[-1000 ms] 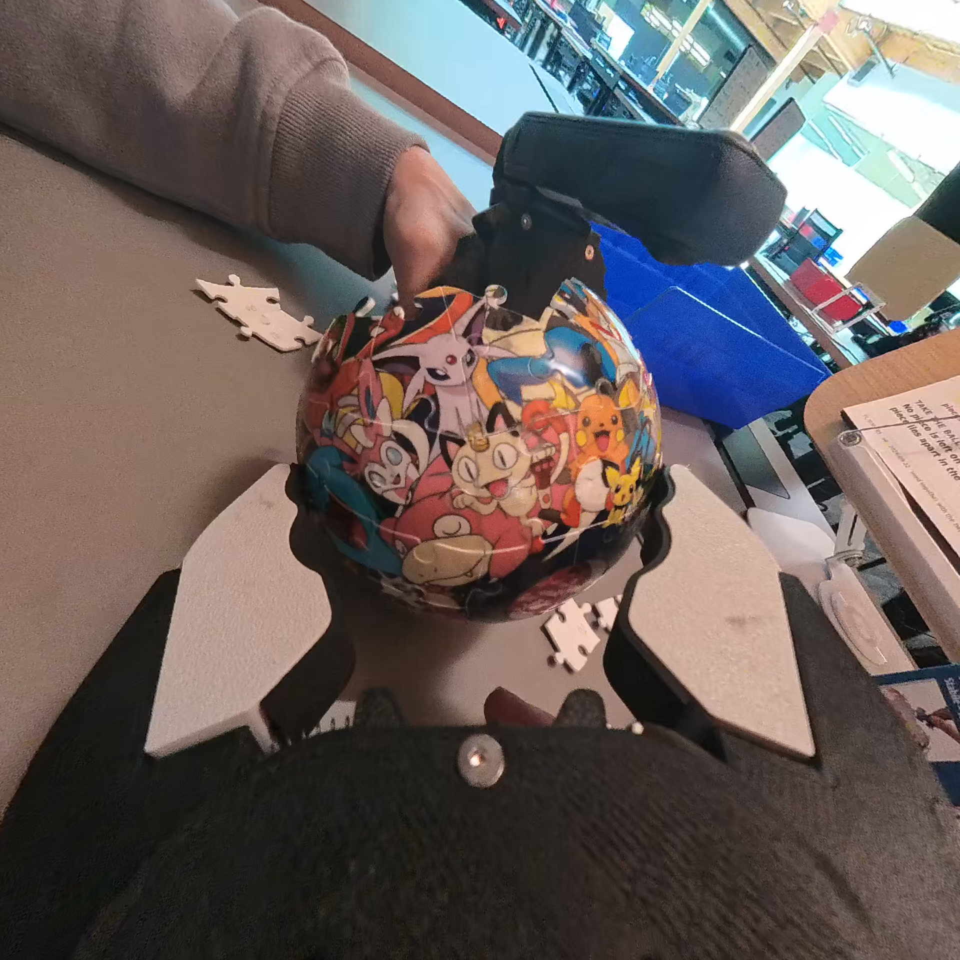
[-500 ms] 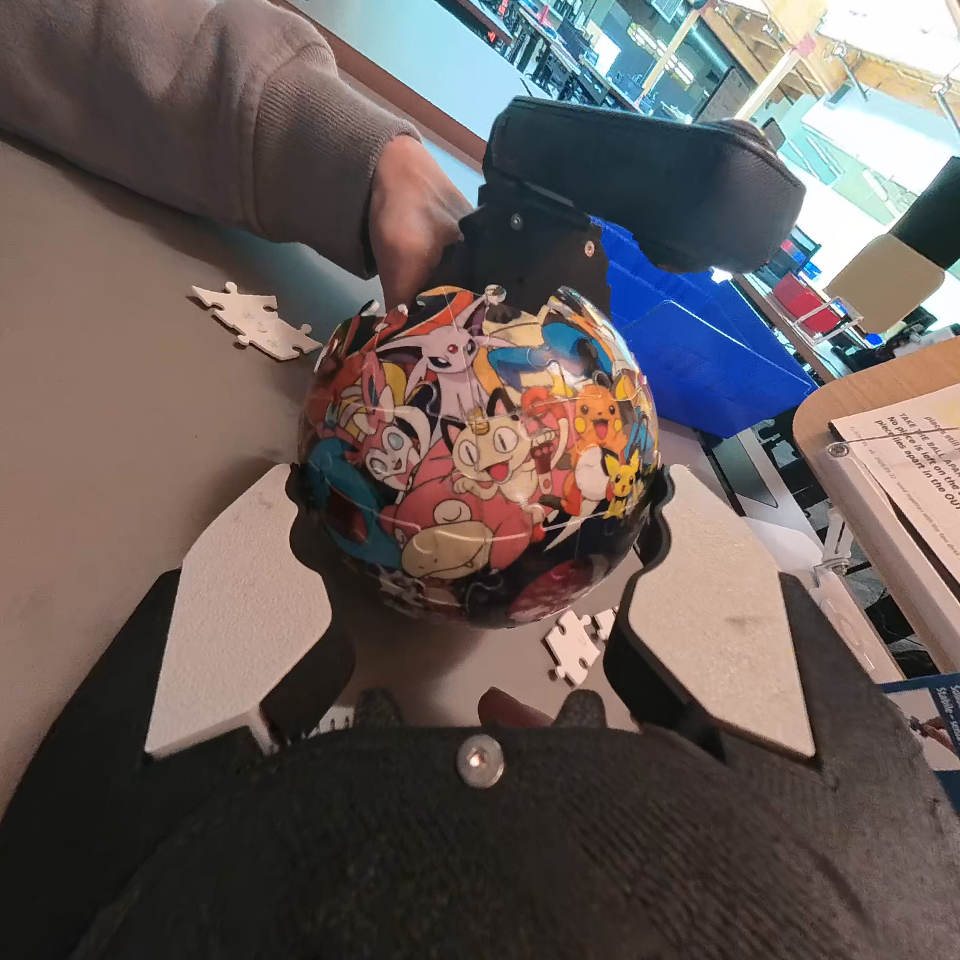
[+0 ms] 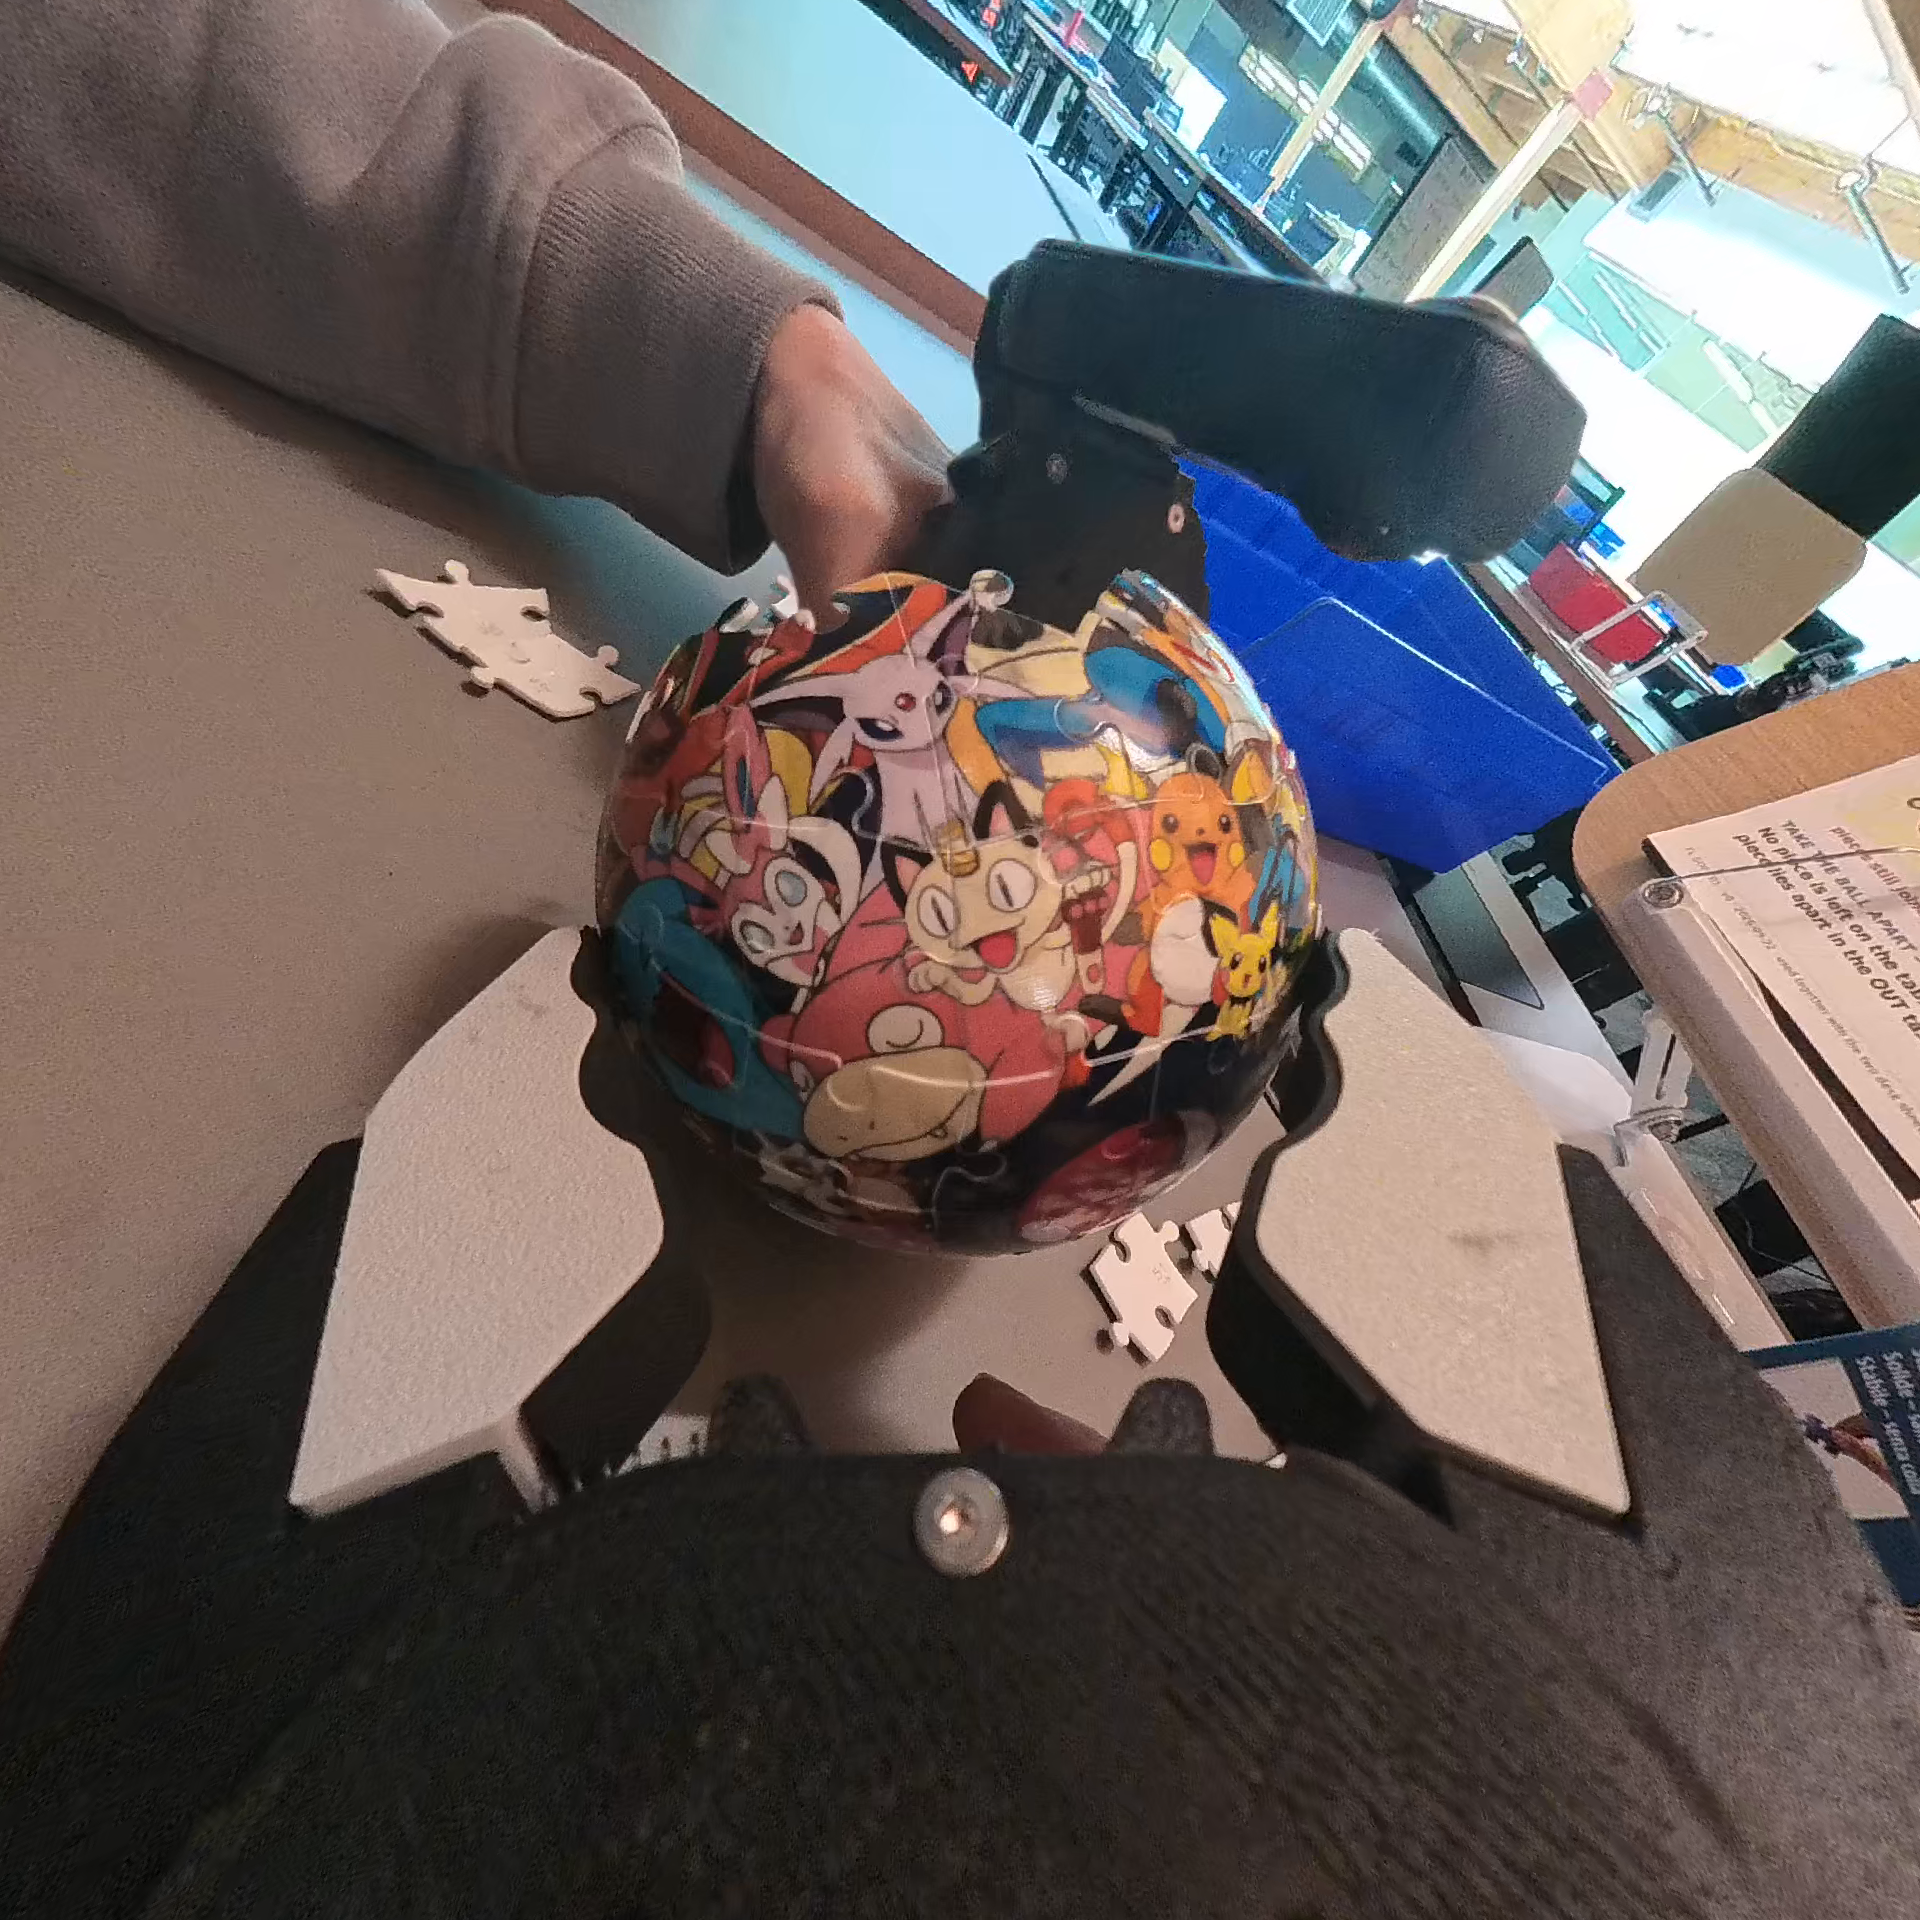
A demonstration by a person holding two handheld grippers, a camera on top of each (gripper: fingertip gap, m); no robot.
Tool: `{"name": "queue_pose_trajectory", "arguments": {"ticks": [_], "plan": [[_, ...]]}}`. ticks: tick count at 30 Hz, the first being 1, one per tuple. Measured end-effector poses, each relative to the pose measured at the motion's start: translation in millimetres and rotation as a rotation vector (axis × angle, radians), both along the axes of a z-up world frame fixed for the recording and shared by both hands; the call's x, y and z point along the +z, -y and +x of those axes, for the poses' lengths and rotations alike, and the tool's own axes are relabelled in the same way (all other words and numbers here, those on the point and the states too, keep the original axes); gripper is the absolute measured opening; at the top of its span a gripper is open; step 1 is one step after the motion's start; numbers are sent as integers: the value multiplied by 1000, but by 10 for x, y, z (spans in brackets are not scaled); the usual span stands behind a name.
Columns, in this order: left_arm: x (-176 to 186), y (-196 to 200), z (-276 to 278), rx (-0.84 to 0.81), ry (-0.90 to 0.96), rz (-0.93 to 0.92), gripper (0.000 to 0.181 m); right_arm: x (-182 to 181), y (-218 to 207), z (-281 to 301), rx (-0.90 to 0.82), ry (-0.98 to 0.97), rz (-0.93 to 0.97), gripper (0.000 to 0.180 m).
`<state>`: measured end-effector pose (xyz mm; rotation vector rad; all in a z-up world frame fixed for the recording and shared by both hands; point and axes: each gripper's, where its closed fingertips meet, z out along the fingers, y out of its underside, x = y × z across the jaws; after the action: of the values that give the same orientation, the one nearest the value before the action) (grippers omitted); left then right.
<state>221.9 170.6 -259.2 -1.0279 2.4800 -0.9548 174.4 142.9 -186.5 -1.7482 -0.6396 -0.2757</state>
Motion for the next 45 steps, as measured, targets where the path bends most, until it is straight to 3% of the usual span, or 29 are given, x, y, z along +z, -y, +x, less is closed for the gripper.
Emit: {"name": "queue_pose_trajectory", "arguments": {"ticks": [9,13,16,18,19,22,27,30,37,39,45], "plan": [[12,-14,13,11,22,46,98,6,-10,0,-7,-10,11,123],[80,-40,-27,6,4,-19,97,9,-14,-22,-15,1,29,123],[385,-194,-108,34,3,-114,85,3,12,-24,-12,16,20,123],[478,-320,-322,6,-6,-74,73,-5,33,-13,-8,12,19,123],[481,-347,-439,-2,-7,-49,79,-8,44,-6,-8,9,19,123],[399,-148,-756,-85,-3,-47,62,-16,58,-2,-4,27,17,123],[15,-67,-858,-46,-39,85,60,-23,55,-24,-2,77,10,123],[35,69,-833,0,-87,-50,58,-29,44,-45,-2,127,2,123],[1,58,-806,-24,-54,35,45,-49,48,-69,-5,262,-39,123],[1,25,-814,-13,-62,31,23,-49,45,-60,-15,295,-44,123],[1,-38,-908,-57,-88,25,21,-84,61,-46,-27,408,-84,121]]}}
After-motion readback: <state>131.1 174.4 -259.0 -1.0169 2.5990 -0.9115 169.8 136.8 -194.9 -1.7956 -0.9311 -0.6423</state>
